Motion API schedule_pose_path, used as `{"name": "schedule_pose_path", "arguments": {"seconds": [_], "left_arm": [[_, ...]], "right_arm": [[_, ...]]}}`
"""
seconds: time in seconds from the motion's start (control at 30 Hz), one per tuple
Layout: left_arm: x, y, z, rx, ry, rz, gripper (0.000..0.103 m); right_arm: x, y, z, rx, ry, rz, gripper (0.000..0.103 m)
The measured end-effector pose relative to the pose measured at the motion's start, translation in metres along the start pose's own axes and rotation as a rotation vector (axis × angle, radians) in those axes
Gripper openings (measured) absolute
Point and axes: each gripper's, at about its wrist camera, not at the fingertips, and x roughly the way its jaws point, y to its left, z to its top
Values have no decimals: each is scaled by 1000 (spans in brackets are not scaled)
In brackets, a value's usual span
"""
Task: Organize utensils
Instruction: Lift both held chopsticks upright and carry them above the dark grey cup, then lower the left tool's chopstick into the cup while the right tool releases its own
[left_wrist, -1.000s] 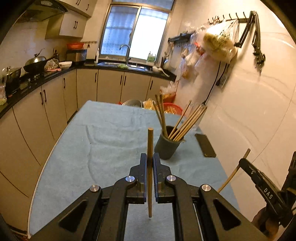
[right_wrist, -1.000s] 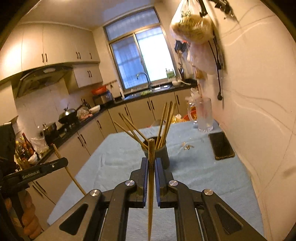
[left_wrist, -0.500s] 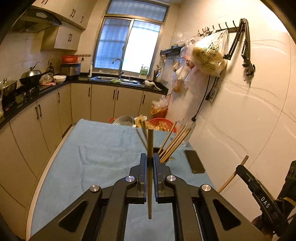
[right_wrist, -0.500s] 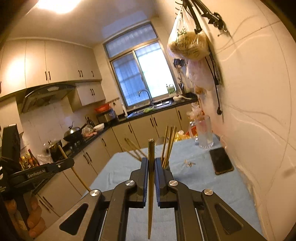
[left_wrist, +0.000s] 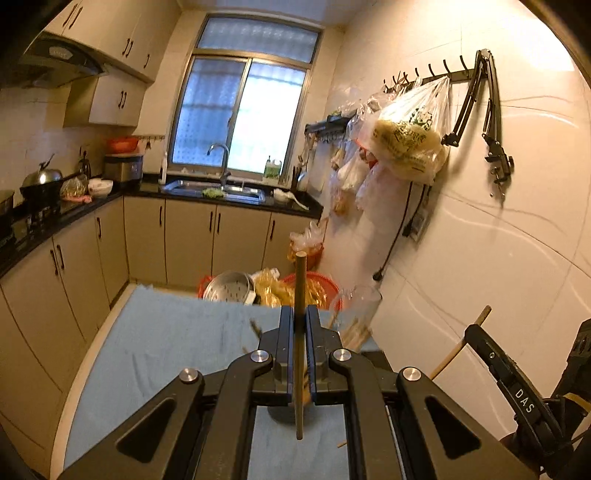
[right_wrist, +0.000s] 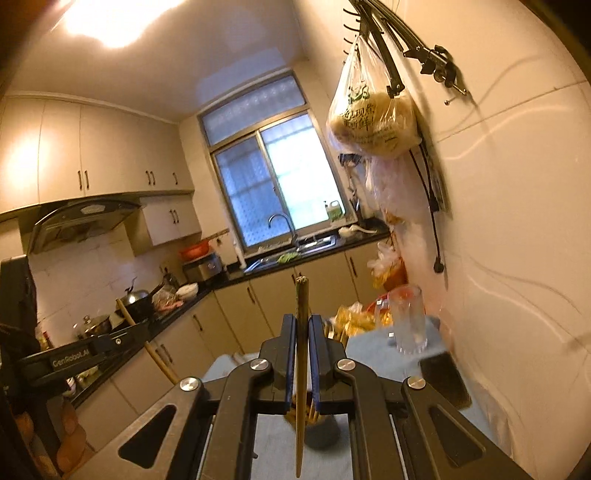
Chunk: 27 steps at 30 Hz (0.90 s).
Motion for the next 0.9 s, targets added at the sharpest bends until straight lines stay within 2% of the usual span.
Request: {"name": "schedule_pose_path", "arguments": {"seconds": [0.2, 0.27, 0.47, 0.67, 0.9], "left_arm": [[39, -1, 10, 2, -10, -8, 6], [53, -1, 8, 16, -8, 11, 6], [90, 4, -6, 8, 22, 28, 6], [113, 8, -22, -14, 69, 19, 6], [118, 10, -40, -1, 98, 7, 6]], "right_arm": [[38, 5, 14, -18, -51, -23, 8], [50, 7, 14, -19, -56, -22, 8], [95, 0, -3, 11, -12, -29, 8], [112, -12, -15, 28, -10, -59, 8], [126, -12, -42, 7, 29, -57, 8]]}}
